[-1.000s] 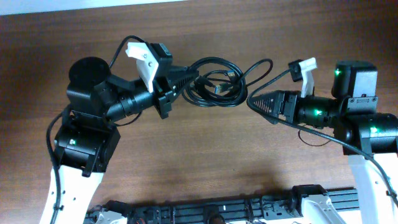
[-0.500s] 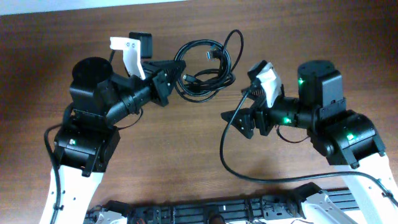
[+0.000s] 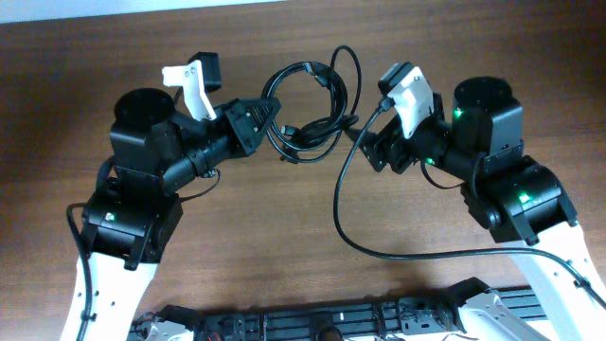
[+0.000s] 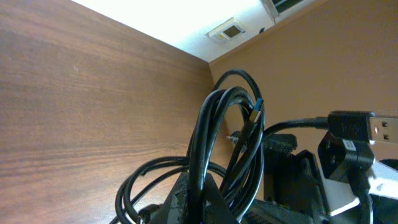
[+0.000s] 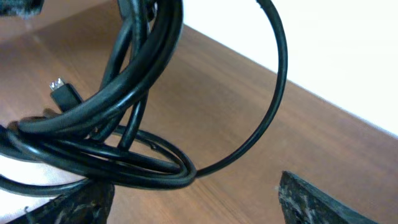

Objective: Untangle cables

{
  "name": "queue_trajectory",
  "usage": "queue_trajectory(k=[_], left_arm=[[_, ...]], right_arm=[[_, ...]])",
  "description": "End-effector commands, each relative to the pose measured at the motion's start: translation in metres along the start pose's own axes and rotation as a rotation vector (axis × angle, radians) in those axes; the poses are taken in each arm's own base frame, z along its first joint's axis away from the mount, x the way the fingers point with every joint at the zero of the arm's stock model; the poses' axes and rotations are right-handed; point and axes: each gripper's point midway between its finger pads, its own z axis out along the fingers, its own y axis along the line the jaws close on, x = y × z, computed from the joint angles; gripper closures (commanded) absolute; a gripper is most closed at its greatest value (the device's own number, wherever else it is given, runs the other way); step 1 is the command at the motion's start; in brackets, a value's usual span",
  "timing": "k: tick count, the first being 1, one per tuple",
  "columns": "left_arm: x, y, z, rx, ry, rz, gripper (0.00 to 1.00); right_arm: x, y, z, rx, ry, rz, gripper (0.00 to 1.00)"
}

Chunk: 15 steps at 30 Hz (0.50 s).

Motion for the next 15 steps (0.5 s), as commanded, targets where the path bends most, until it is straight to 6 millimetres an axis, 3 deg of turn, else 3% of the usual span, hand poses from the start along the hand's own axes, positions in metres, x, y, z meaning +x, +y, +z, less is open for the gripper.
queue_trajectory(k=[1,6,9,11,13,15], left_arm=[[-0.002,-0.019,-0.011,0.056,-0.009,-0.082,1.00],[-0.007,-0.025,-0.012,0.084,-0.021,-0.143,1.00],[-0.003,-0.029,-0.012,0.101,0.003,-0.184,1.00],[-0.001,-0.032,-0.012,0.121,0.023,-0.180,1.00],[0.002,-0.035,-0.013,0.134,0.038,-0.179,1.00],[0.003,-0.036,-0.013,0.141,0.049,-0.185,1.00]], right_arm=[[-0.012,-0.004,-0.001,0.026,-0.033,-0.039,0.45],[-0.012,0.000,0.008,-0.017,-0.033,-0.036,0.45],[-0.012,-0.001,0.017,-0.036,-0.032,-0.034,0.34],[-0.014,-0.003,0.021,-0.035,-0.039,-0.036,0.34],[-0.019,-0.004,0.024,-0.035,-0.060,-0.038,0.39],[-0.025,-0.002,0.023,-0.048,-0.085,-0.048,0.65]])
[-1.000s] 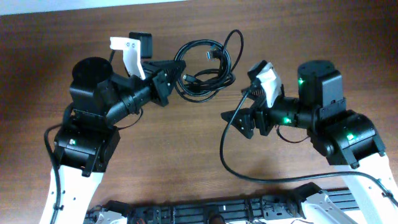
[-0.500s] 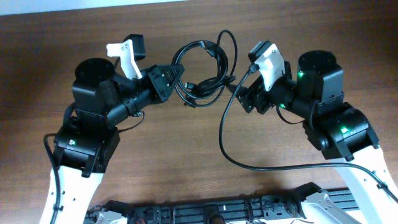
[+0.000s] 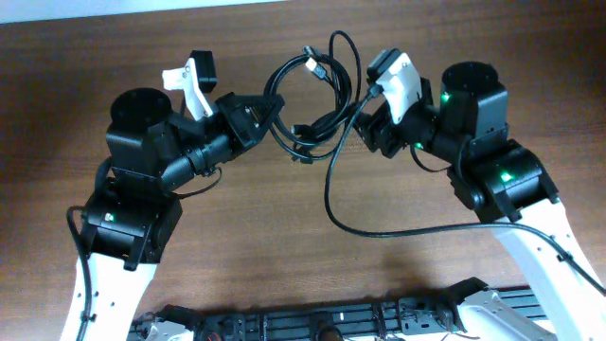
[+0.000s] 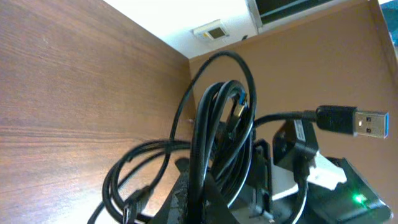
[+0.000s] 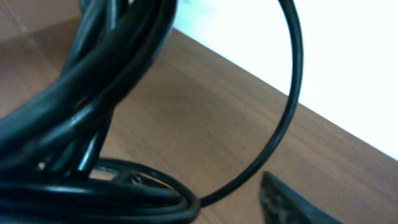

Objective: Untangle cables

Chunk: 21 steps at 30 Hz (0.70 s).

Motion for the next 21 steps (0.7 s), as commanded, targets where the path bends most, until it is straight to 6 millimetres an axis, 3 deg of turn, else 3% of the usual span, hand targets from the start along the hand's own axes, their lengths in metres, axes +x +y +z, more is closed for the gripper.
queue_trajectory(k=[1,3,9,15,21], left_arm=[[0.008,-0.022,-0.011,0.074,0.039,-0.001,1.00],[0.008,-0.022,-0.011,0.073,0.038,-0.001,1.00],[0.006,-0.011,-0.010,0.026,0.021,0.015,1.00],[0.002,0.030,-0.012,-0.165,-0.041,-0.033,1.00],[-0.001,0.055,-0.016,-0.282,-0.069,0.031,1.00]], right_arm=[[-0.019,0.008,-0.002,-0.045,-0.066,-0.015,0.77],[-0.022,0.010,-0.003,-0.060,-0.079,-0.010,0.85],[-0.045,0.006,-0.011,-0.037,-0.165,0.126,0.88],[-0.077,-0.006,-0.038,0.041,-0.304,0.286,0.87],[-0.090,-0.024,-0.068,0.153,-0.404,0.474,0.86]])
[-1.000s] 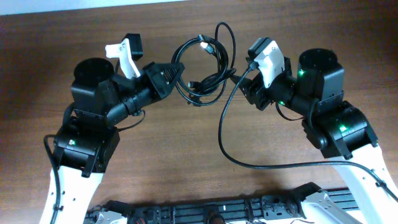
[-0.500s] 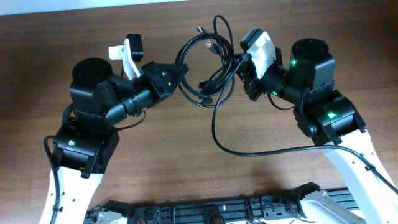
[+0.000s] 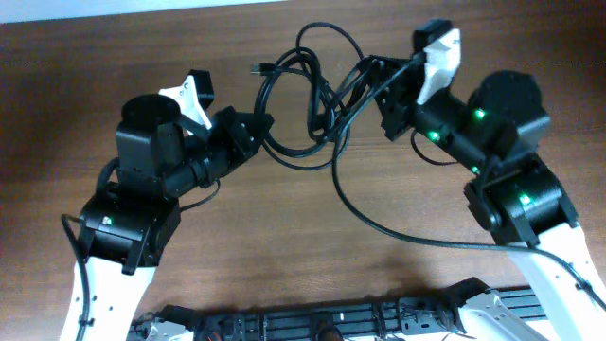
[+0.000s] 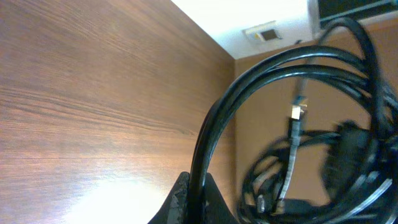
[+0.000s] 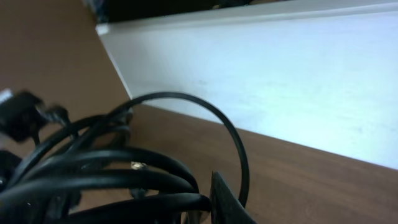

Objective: Untangle cables

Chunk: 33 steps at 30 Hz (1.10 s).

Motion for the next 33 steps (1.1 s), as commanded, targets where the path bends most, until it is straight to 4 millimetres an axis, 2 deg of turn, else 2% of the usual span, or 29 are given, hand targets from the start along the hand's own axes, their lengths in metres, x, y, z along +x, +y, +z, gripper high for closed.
queue_trajectory(k=[1,8,12,13,15,16,19,24,28,29,33], left_arm=[[-0.011,0.015,-0.005,-0.091,-0.069,0.074,1.00],[-0.008,0.038,0.009,-0.177,-0.031,0.062,1.00],[-0.013,0.047,0.013,-0.220,-0.036,0.155,1.00],[-0.013,0.048,0.013,-0.224,-0.039,0.158,1.00],[-0.014,0.043,0.013,-0.204,-0.042,0.166,1.00],[-0.014,0.039,0.014,-0.185,-0.039,0.173,1.00],[-0.009,0.007,0.017,-0.026,0.003,0.298,1.00],[-0.002,-0.026,0.015,0.143,0.038,0.443,1.00],[0.011,-0.037,0.012,0.216,0.104,0.399,1.00],[0.014,-0.039,0.011,0.231,0.125,0.345,1.00],[0.014,-0.042,0.009,0.236,0.138,0.253,1.00]], right_arm=[[-0.031,-0.010,-0.022,0.107,-0.126,0.190,0.86],[-0.042,-0.033,-0.041,0.244,-0.228,0.394,0.84],[-0.030,-0.068,-0.058,0.467,-0.235,0.380,0.81],[-0.027,-0.074,-0.061,0.511,-0.222,0.348,0.77],[-0.022,-0.075,-0.060,0.523,-0.184,0.289,0.56],[-0.018,-0.071,-0.058,0.500,-0.156,0.264,0.47],[0.000,-0.048,-0.044,0.357,-0.029,0.169,0.32],[0.036,-0.016,-0.033,0.148,0.157,0.031,0.28],[0.068,0.007,-0.030,-0.048,0.295,-0.226,0.24],[0.080,0.011,-0.030,-0.100,0.338,-0.315,0.24],[0.103,0.006,-0.031,-0.133,0.427,-0.421,0.23]])
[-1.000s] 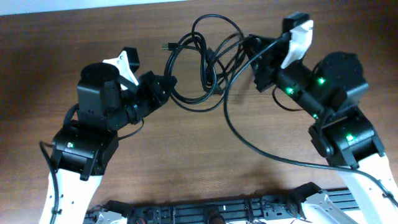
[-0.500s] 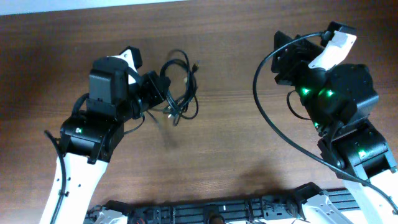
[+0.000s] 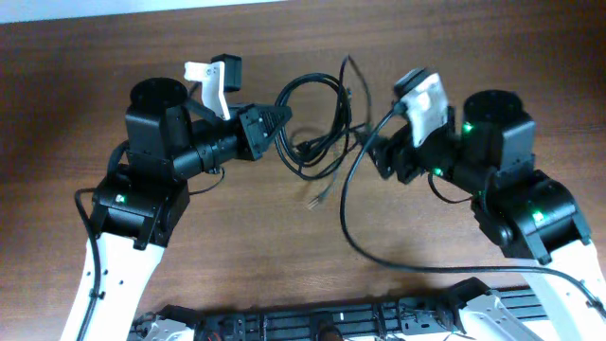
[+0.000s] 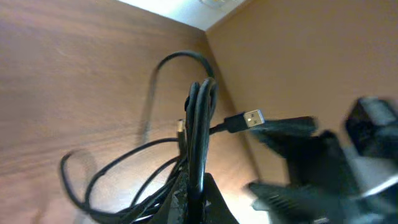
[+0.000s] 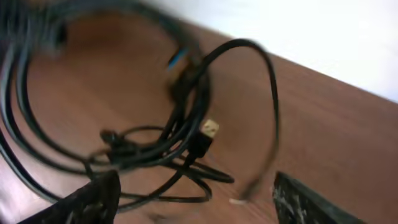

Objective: Untangle cables

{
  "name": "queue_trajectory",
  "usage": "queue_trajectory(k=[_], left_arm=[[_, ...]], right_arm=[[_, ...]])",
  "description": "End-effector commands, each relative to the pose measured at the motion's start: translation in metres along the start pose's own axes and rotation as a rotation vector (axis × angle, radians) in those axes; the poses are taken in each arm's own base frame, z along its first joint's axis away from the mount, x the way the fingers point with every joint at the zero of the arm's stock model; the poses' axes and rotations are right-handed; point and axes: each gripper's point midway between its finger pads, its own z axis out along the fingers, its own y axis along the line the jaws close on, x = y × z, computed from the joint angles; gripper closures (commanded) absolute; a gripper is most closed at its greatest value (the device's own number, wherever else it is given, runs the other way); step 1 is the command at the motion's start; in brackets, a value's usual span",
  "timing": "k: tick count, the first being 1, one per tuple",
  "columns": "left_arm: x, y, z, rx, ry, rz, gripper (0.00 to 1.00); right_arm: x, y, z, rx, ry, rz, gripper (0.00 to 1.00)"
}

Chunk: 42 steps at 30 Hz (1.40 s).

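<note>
A tangle of black cables [image 3: 317, 133] hangs between my two arms over the brown table [image 3: 237, 246]. My left gripper [image 3: 272, 123] is shut on the bundle [image 4: 200, 124], which rises straight out of its jaws. A USB plug [image 4: 252, 117] sticks out to the right of that bundle. My right gripper [image 3: 379, 153] is just right of the tangle, open, its fingers [image 5: 93, 198] wide apart with the loops [image 5: 161, 143] ahead of them. One long cable [image 3: 343, 223] sweeps from there towards the front right. A loose thin end [image 3: 315, 201] lies on the table.
A black rail [image 3: 331, 332] runs along the front edge between the arm bases. The white wall [image 3: 95, 9] borders the table's far edge. Both arms' bodies flank the tangle left and right.
My right gripper has come from the back right, where strands were drawn taut, down to the tangle's right side, and stands open. The bundle now hangs compact from my left gripper, and a thin end lies on the table.
At first my left gripper held the bundle while the right one stood open around its other side. The right gripper was then closer in, then up at the back with the cables stretched between both arms. Now it is low again and open, the left grip unchanged.
</note>
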Motion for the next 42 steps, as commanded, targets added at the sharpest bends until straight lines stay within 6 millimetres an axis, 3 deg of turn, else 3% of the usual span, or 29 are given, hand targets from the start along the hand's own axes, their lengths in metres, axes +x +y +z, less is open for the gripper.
queue_trajectory(k=[1,5,10,13,15,16,17,19,23,26,28,32,39,42], left_arm=[[0.001,-0.018,-0.006,0.071,0.017,-0.082,1.00],[-0.004,-0.023,-0.008,0.082,0.003,-0.083,1.00],[-0.019,-0.044,-0.017,0.127,-0.035,-0.078,1.00],[-0.020,-0.060,-0.023,0.174,-0.022,-0.058,1.00],[-0.022,-0.068,-0.027,0.198,-0.017,-0.044,1.00],[-0.023,-0.070,-0.028,0.200,-0.021,-0.041,1.00],[-0.023,-0.071,-0.028,0.202,-0.023,-0.038,1.00],[-0.024,-0.074,-0.030,0.205,-0.027,-0.033,1.00],[-0.024,-0.072,-0.030,0.198,-0.031,-0.035,1.00],[-0.025,-0.051,-0.027,0.098,-0.059,-0.069,1.00],[-0.023,-0.032,-0.026,0.002,-0.073,-0.075,1.00],[-0.023,-0.018,-0.027,-0.069,-0.085,-0.028,1.00],[-0.026,-0.014,-0.027,-0.094,-0.102,-0.015,1.00],[-0.027,-0.013,-0.028,-0.096,-0.107,-0.014,1.00]], right_arm=[[0.004,0.011,0.004,-0.078,0.020,-0.220,0.23],[0.011,0.011,0.008,-0.091,0.050,-0.230,0.23],[0.016,0.008,0.019,-0.100,0.077,-0.231,0.24],[0.015,0.006,0.025,-0.101,0.077,-0.230,0.32],[0.016,0.004,0.030,-0.102,0.084,-0.227,0.48],[0.017,0.004,0.031,-0.103,0.086,-0.226,0.68],[0.017,0.003,0.032,-0.103,0.087,-0.220,0.80],[0.015,0.002,0.033,-0.099,0.082,-0.202,0.96],[-0.002,-0.001,0.034,-0.078,0.021,-0.085,0.96],[-0.020,-0.004,0.028,-0.050,-0.047,0.049,0.96],[-0.037,-0.003,0.018,-0.048,-0.118,0.148,0.96],[-0.061,-0.013,-0.007,0.019,-0.243,0.362,0.96],[-0.064,-0.065,-0.068,0.363,-0.437,0.646,0.96],[-0.057,-0.079,-0.089,0.479,-0.479,0.680,0.96]])
